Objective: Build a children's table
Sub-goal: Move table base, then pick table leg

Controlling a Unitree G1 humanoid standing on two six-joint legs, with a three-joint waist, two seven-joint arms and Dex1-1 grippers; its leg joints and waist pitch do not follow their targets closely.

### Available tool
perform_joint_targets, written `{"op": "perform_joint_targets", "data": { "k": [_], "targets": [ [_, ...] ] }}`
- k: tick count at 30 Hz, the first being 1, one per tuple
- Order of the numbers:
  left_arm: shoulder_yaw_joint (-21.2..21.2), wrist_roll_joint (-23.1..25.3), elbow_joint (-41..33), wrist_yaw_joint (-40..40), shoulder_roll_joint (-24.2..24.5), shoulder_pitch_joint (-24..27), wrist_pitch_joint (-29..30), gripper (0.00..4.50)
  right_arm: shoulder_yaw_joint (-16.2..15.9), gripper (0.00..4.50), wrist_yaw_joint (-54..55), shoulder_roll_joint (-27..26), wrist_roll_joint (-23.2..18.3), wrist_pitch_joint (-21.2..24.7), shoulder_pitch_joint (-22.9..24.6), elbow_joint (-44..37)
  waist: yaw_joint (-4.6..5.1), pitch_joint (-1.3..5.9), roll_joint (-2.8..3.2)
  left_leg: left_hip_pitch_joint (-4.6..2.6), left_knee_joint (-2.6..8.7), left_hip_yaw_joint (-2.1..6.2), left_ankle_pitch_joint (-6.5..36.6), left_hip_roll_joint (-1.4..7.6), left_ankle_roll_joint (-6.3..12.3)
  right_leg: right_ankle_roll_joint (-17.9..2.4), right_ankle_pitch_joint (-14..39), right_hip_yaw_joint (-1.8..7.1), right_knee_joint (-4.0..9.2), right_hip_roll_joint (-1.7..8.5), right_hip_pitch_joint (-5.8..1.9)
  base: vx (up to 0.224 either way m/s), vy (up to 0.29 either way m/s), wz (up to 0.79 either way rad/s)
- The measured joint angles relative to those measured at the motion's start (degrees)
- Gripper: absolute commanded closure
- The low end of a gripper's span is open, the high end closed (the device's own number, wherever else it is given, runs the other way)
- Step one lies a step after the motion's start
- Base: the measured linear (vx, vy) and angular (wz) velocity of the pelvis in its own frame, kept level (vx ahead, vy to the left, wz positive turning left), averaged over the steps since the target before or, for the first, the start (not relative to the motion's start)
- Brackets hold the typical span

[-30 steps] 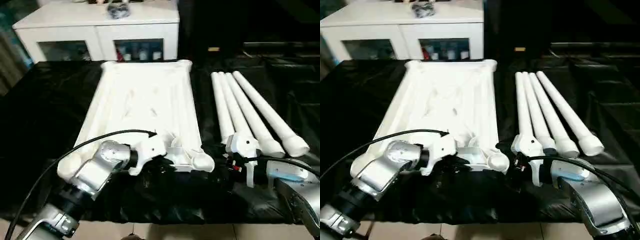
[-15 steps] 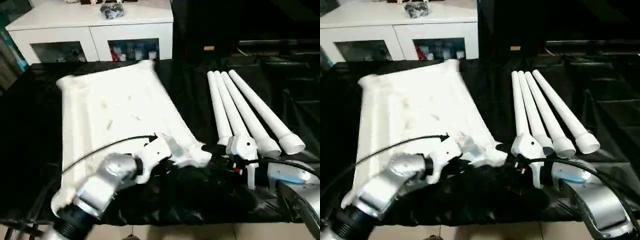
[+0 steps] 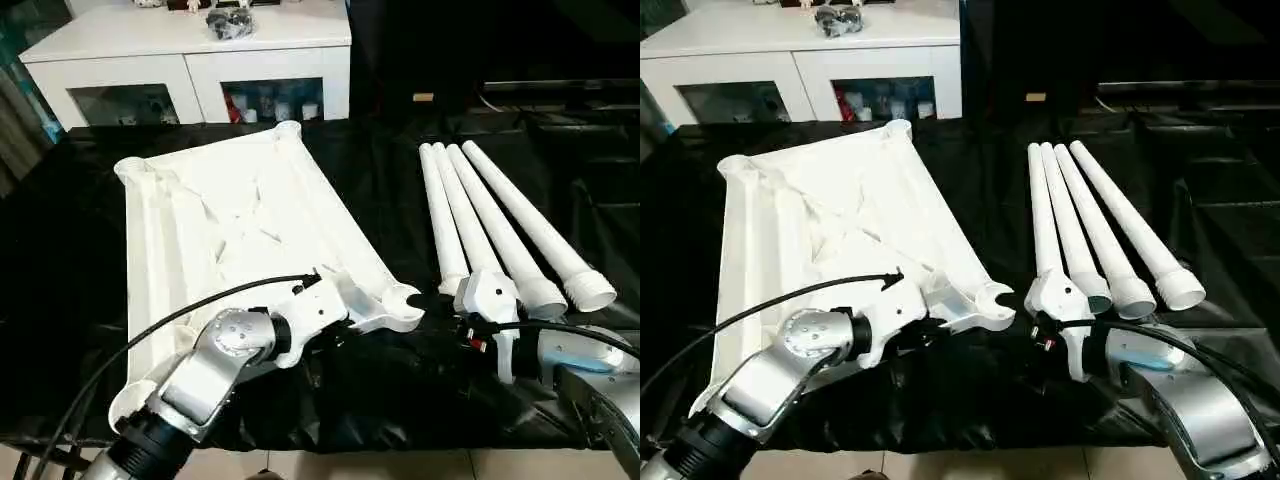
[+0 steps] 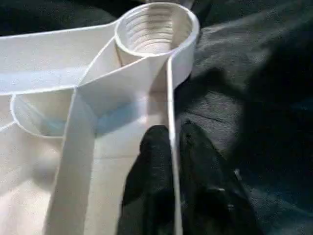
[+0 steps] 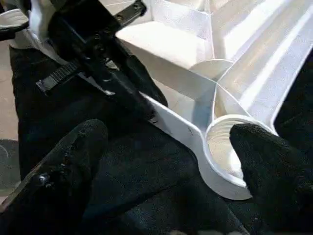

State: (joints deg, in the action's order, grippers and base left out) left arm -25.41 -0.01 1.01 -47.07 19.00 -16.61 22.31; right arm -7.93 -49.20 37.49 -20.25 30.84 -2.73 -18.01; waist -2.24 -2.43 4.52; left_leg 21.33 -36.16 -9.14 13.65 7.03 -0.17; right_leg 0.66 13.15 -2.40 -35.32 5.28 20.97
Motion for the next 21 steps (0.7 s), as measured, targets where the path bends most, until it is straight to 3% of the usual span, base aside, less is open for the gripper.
{"op": "perform_joint_targets", "data": {
  "k": [2,5,9,11,16,21],
  "targets": [
    [0.7,-0.8,-1.9,-1.7,2.1,0.8,0.3,3.48,1.0,0.00,0.1,0.0,-0.6,0.3,0.0,0.0,0.11,-0.04,-0.06,0.06,0.06,0.00,-0.1,0.00,0.13,0.0,0.0,-0.02,0.08,0.00,0.05,0.000,0.000,0.00],
    [2.2,-1.5,-4.1,-2.6,4.0,1.6,-0.1,3.34,3.1,0.00,0.5,-0.5,-2.7,1.8,-1.3,-0.4,0.01,-0.05,-0.08,0.09,0.13,-0.02,-0.2,0.00,0.30,0.0,0.0,-0.06,0.14,0.00,0.08,0.000,0.000,0.00],
    [5.9,-5.3,-10.2,-3.9,5.1,3.0,1.0,3.34,5.8,0.00,5.0,-2.6,-3.8,5.2,-6.9,-0.4,0.03,-0.09,-0.19,0.07,0.12,-0.02,-0.2,0.00,0.29,0.0,0.0,-0.07,0.09,0.00,0.10,0.000,0.000,0.00],
    [8.4,-6.9,-12.5,-3.6,5.4,3.5,1.9,3.34,6.4,0.00,8.8,-4.5,-3.6,9.2,-10.8,1.0,0.07,-0.12,-0.33,0.00,0.13,-0.03,-0.2,0.00,0.26,0.0,0.0,-0.06,0.02,0.00,0.08,0.000,0.000,0.00],
    [11.1,-8.1,-15.4,-1.0,5.2,5.1,3.3,3.34,7.7,0.00,19.8,-9.6,0.7,18.6,-20.3,12.3,0.06,-0.51,-1.14,-0.04,0.17,-0.08,-0.3,0.03,0.01,0.0,0.0,-0.07,-0.07,0.00,0.10,0.000,0.000,0.00],
    [11.5,-8.1,-17.4,1.5,4.6,5.9,5.0,3.34,8.1,0.00,29.1,-13.0,4.5,21.3,-26.8,23.6,-0.44,-0.68,-1.82,0.33,0.19,-0.26,-0.4,0.07,0.05,0.0,0.0,-0.02,-0.17,0.00,0.54,0.000,0.000,0.00]
  ]
}}
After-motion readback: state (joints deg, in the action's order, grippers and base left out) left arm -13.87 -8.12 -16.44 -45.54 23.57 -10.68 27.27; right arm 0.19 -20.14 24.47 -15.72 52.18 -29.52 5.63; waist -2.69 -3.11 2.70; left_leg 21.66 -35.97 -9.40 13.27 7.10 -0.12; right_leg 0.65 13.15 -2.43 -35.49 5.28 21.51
